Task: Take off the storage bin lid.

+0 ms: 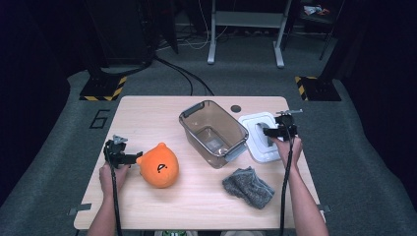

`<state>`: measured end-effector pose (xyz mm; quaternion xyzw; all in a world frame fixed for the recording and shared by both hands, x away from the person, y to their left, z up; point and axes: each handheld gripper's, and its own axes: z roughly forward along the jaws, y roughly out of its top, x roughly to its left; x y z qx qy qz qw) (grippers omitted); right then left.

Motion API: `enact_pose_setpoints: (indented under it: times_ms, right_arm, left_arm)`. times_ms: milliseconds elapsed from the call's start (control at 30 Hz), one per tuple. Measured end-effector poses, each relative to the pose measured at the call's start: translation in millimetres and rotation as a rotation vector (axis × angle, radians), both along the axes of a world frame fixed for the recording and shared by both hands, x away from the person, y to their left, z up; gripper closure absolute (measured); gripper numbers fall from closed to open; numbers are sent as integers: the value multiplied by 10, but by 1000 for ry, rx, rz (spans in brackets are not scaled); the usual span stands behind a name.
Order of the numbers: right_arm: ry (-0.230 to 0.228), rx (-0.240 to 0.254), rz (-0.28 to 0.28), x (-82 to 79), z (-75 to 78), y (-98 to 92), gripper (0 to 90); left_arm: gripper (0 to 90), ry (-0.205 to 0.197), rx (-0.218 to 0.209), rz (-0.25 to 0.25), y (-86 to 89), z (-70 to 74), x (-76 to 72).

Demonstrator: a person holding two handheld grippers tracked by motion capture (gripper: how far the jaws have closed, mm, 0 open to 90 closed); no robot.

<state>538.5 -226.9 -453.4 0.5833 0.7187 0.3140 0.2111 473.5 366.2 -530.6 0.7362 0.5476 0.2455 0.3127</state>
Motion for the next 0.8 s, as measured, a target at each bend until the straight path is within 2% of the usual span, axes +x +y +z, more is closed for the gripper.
enact_pose_setpoints:
  times_ms: [67, 200, 267, 300, 333, 367, 433, 533, 567, 667, 800]
  right_arm:
    - [-4, 0, 10, -32, 21, -12, 252]
    - [-24, 19, 30, -216, 103, -79, 185]
    - [-46, -12, 41, -363, 135, -107, 148]
    - [-46, -12, 41, -363, 135, -107, 148]
    - [-67, -17, 50, -465, 143, -140, 142]
    - [-67, -17, 50, -465, 143, -140, 142]
    - [-72, -11, 68, -574, 140, -175, 139]
    - [-83, -8, 79, -749, 92, -234, 124]
    - [-83, -8, 79, -749, 92, -234, 124]
    - [-69, -16, 82, -906, -21, -288, 96]
    - [-50, -23, 84, -1003, -140, -317, 78]
  left_arm:
    - [9, 0, 0, 0, 0, 0, 0]
    - [9, -3, -1, 0, -1, -2, 0]
    - [9, -4, 1, 0, -2, -2, -1]
    - [9, -4, 1, 0, -3, -2, -1]
    - [9, -4, 2, 1, -2, -2, -1]
    - [9, -4, 2, 1, -2, -2, -1]
    - [9, -5, 1, 2, -3, -3, -2]
    - [9, -6, 1, 3, -3, -3, -3]
    - [9, -6, 1, 3, -3, -3, -3]
    - [9, -5, 2, 3, -4, -2, -4]
    - [9, -7, 2, 5, -6, -3, -6]
